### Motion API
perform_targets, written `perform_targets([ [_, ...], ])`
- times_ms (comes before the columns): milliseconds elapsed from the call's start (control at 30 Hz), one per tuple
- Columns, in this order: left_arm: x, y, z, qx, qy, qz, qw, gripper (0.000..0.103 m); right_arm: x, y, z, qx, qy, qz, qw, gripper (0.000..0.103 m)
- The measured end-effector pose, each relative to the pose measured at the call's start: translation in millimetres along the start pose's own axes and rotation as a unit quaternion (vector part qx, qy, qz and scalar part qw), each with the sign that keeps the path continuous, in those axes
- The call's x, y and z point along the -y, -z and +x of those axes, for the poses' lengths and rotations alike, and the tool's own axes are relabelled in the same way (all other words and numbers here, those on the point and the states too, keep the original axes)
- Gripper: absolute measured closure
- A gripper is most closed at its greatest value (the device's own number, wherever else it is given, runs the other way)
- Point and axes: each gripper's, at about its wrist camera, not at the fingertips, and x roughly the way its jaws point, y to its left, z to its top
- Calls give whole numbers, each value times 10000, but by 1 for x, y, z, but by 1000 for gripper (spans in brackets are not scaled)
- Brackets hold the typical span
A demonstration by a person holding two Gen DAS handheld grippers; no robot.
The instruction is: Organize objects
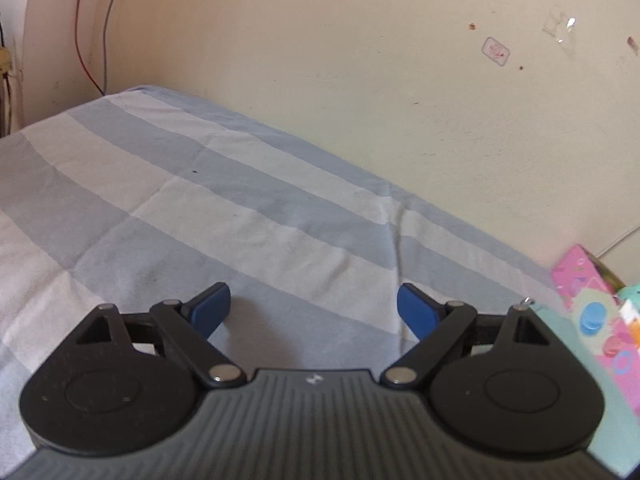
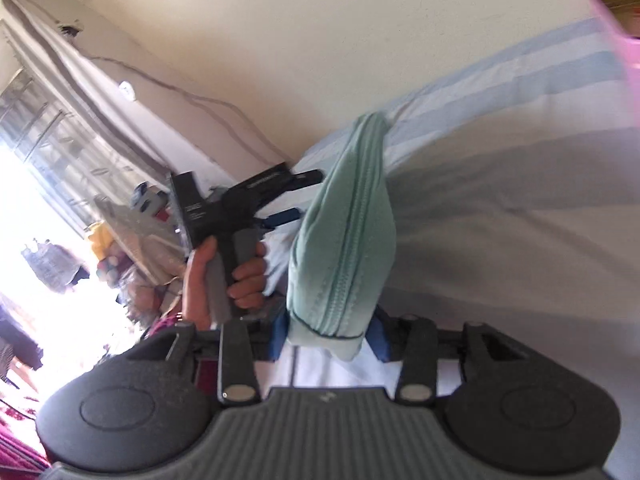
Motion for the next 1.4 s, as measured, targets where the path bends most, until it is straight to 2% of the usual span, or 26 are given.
perform_targets([
  [33, 1, 1, 0, -42, 189, -48, 9998, 11, 10, 4, -14, 179, 238, 145, 9995, 51],
  [67, 4, 2, 2, -96, 412, -81, 9991, 11, 19, 8, -29, 410, 295, 307, 9983, 54],
  [133, 14, 6, 6, -172, 654, 29, 9977, 11, 26, 13, -48, 711, 501, 512, 9949, 52],
  [200, 28, 11, 9, -254, 795, 209, 9963, 11, 18, 16, -52, 838, 792, 189, 9931, 46],
  [267, 41, 15, 9, -351, 1015, 334, 9937, 11, 3, 19, -49, 807, 891, -252, 9924, 39],
  [300, 49, 18, 9, -417, 1181, 411, 9913, 11, -5, 21, -46, 785, 940, -493, 9913, 29],
  [367, 62, 22, 7, -517, 1447, 541, 9866, 11, -23, 29, -36, 721, 1163, -968, 9859, 17],
  [400, 69, 24, 7, -563, 1559, 645, 9840, 11, -30, 34, -30, 671, 1313, -1198, 9818, 14],
  [467, 90, 31, 5, -659, 1687, 1020, 9782, 12, -36, 37, -14, 488, 1674, -1485, 9734, 13],
  [567, 120, 46, 11, -743, 1516, 1587, 9728, 12, -45, 40, 3, 555, 2106, -1847, 9584, 13],
  [633, 133, 56, 22, -893, 1354, 1772, 9707, 12, -48, 39, 8, 584, 2262, -1905, 9535, 12],
  [733, 143, 66, 23, -737, 1326, 1975, 9685, 20, -42, 39, 3, 657, 2243, -1829, 9549, 17],
  [867, 150, 75, 13, -771, 1278, 2023, 9679, 25, -37, 40, -9, 632, 2201, -1770, 9572, 22],
  [933, 153, 82, 3, -846, 1329, 1954, 9680, 25, -35, 39, -19, 587, 2230, -1791, 9564, 22],
  [1067, 173, 107, -16, -861, 1370, 2089, 9645, 25, -25, 47, -40, 522, 2297, -1820, 9547, 15],
  [1200, 194, 131, -32, -763, 1218, 2121, 9666, 25, -13, 57, -71, 661, 2320, -1691, 9556, 15],
  [1400, 212, 148, -45, -777, 1120, 2153, 9670, 25, -1, 66, -102, 871, 2428, -1453, 9552, 15],
])
